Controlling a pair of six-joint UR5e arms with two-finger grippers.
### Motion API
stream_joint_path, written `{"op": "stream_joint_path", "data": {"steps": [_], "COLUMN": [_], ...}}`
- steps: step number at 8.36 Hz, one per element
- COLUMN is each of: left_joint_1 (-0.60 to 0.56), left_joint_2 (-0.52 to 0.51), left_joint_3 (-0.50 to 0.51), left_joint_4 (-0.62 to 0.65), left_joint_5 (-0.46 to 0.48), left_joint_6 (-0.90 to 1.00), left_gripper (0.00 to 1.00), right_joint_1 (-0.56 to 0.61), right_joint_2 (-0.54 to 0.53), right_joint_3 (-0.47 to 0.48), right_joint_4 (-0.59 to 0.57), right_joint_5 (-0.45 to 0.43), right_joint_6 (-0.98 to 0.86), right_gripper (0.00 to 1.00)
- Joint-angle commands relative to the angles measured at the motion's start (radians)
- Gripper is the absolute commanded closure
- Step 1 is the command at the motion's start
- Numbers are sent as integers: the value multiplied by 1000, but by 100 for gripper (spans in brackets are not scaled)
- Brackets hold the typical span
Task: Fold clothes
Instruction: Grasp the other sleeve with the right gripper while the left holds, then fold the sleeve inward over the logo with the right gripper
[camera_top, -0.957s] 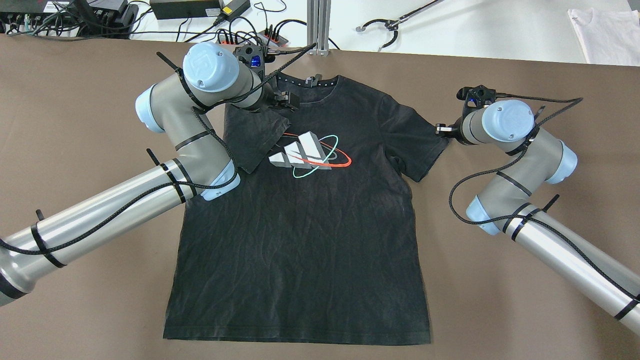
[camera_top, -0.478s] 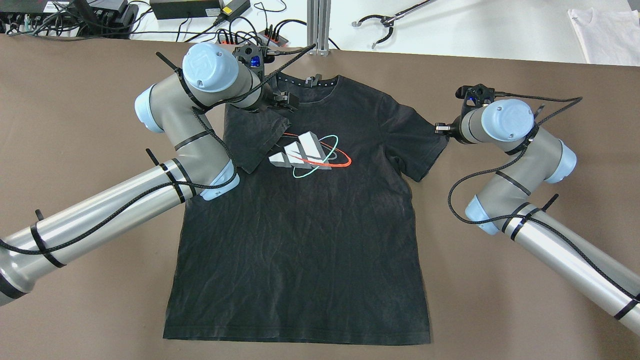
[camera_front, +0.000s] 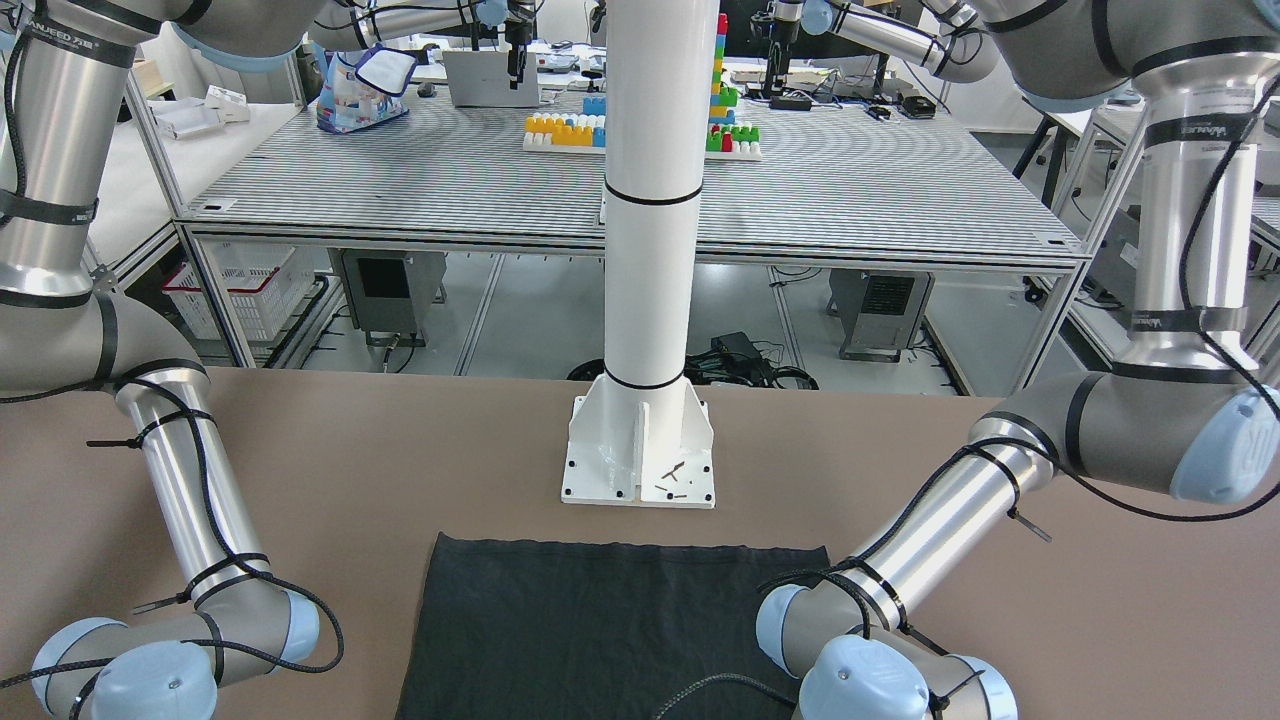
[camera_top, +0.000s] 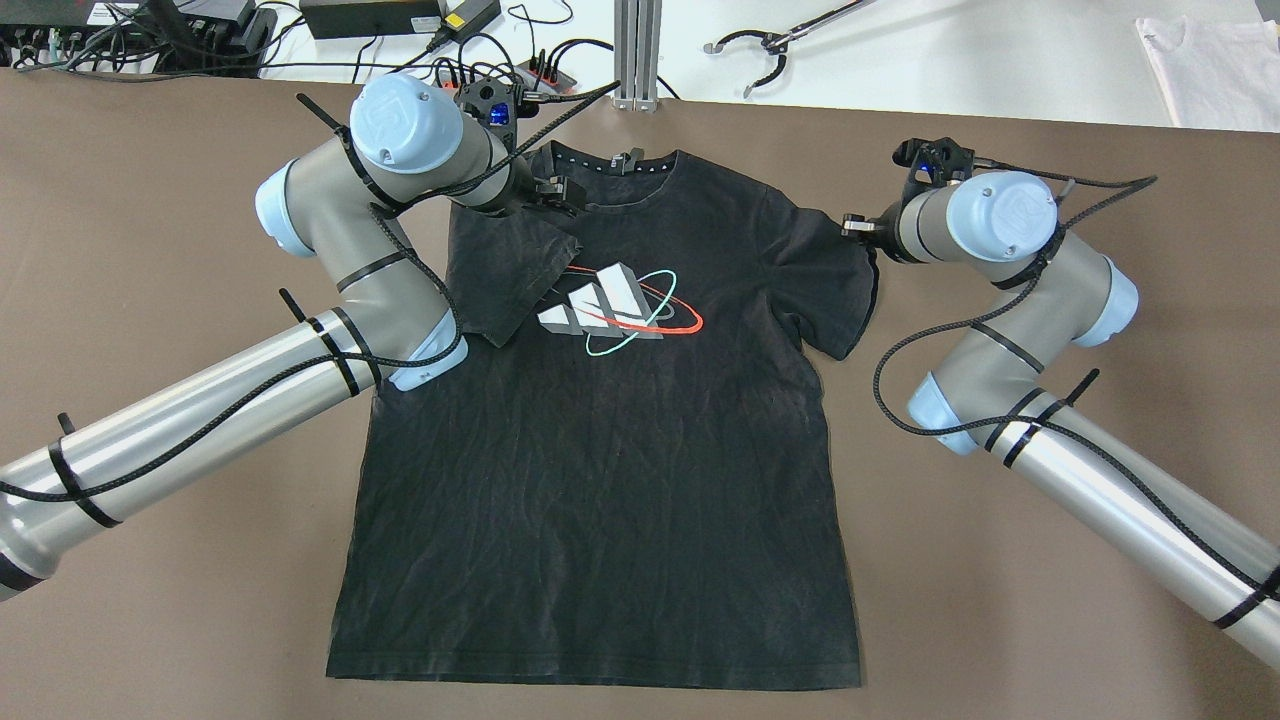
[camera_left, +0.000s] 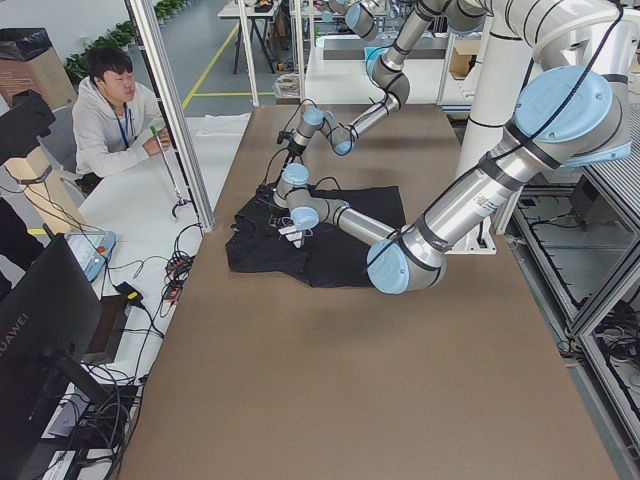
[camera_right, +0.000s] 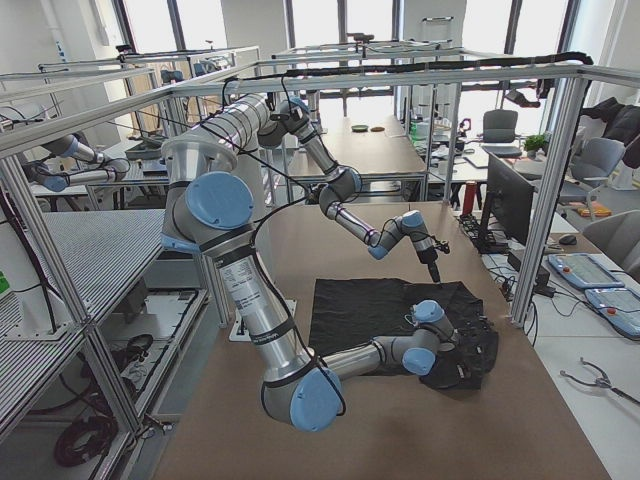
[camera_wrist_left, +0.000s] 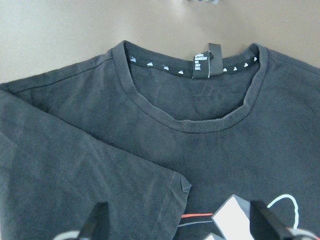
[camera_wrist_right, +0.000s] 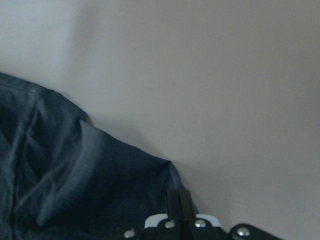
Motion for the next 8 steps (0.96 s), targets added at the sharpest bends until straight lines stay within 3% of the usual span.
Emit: {"op": "stream_joint_path", "data": {"steps": [1,3,5,8], "left_joint_1": [-26,-40,-46,-46], "left_joint_2": [41,52,67,88], "left_joint_3": [-3,-3,-3,-3], "left_joint_4": [-7,-17,-29,-49], "left_joint_5": [-6,-27,-30,-30], "left_joint_6": [61,70,80,89], "left_gripper": [0,0,0,0], "right_joint_1": [-5,-56,-132,-228], "right_joint_2": [100,188,252,369], "right_joint_3": [43,44,28,-130], "right_joint_4": [-89,-181,-221,-222], "right_joint_5": [0,-24,-128,-219], "right_joint_6": [122,190,240,279], "right_gripper": [100,100,100,100]}}
